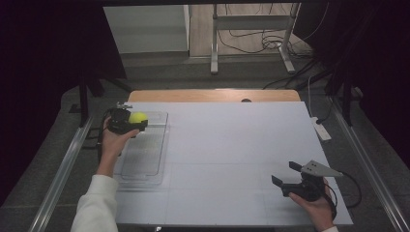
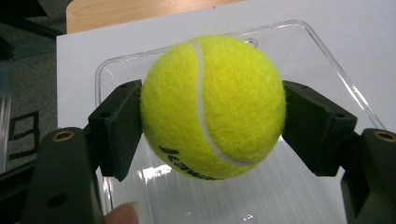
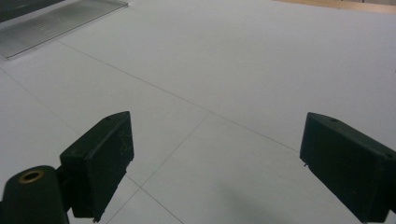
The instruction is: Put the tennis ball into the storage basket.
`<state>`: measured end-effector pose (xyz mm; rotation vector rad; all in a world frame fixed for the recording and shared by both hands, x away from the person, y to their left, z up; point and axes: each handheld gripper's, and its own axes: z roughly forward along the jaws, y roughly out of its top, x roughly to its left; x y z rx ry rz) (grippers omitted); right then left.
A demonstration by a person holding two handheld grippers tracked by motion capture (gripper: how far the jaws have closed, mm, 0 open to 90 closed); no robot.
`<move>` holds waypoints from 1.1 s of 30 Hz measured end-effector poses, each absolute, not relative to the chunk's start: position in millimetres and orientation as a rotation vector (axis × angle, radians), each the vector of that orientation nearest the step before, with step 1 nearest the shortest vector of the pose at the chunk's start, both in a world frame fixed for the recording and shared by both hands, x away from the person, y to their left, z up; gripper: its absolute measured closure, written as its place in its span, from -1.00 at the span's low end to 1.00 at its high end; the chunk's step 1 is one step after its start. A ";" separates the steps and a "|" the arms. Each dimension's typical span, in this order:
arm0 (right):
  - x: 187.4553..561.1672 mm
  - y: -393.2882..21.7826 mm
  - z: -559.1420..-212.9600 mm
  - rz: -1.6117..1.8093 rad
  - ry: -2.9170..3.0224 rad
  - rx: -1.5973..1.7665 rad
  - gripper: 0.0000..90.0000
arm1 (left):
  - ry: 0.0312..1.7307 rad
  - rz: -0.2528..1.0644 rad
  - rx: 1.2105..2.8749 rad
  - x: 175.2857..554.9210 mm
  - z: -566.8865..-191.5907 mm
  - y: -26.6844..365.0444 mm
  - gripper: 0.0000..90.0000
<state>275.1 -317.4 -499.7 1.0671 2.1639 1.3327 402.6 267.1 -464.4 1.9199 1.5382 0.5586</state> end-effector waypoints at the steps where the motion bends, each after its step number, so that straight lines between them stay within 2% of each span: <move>1: 275.0 -317.4 -499.7 1.333 2.163 1.067 -0.78 | 1.538 0.559 1.926 403.3 -465.0 266.9 -0.42; 33: 276.0 -318.1 -500.8 1.330 2.164 1.075 -0.78 | 1.624 0.544 2.077 422.7 -489.8 257.1 -0.42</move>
